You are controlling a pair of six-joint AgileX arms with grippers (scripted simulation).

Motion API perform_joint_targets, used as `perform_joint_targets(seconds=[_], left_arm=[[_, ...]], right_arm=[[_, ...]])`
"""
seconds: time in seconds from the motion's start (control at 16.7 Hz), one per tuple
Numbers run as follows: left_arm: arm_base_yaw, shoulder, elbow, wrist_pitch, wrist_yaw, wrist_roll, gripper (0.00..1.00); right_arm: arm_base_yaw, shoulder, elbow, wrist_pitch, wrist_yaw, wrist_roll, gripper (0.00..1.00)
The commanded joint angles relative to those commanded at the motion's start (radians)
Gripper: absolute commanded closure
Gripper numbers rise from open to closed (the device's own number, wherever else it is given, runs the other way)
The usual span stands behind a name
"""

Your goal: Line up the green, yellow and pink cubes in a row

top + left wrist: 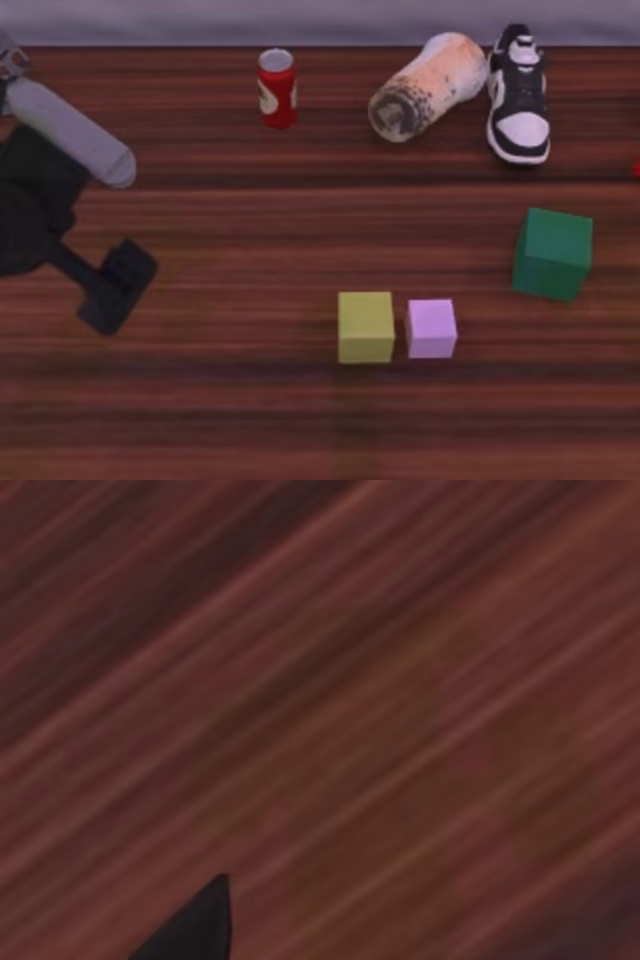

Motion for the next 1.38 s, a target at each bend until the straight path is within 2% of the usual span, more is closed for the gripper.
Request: perform_joint_targets(seconds=[0.36, 0.66, 0.9, 1.38], left_arm=[[0.201, -0.612, -0.509, 0.311, 0.007, -0.214, 0.0], [0.309, -0.973, -0.766, 0.535, 0.009, -0.338, 0.0], [0.342, -1.08, -0.838, 0.622, 0.009, -0.379, 0.0], [0.342, -1.08, -0.838, 0.622, 0.009, -0.379, 0.0]], right_arm=[[0.063, 0.551, 0.418, -0.302, -0.002, -0.271, 0.0], [0.099, 0.838, 0.671, -0.461, 0.0, -0.425, 0.0], [0.11, 0.928, 0.755, -0.509, 0.001, -0.475, 0.0], [0.108, 0.943, 0.726, -0.468, 0.001, -0.476, 0.0]])
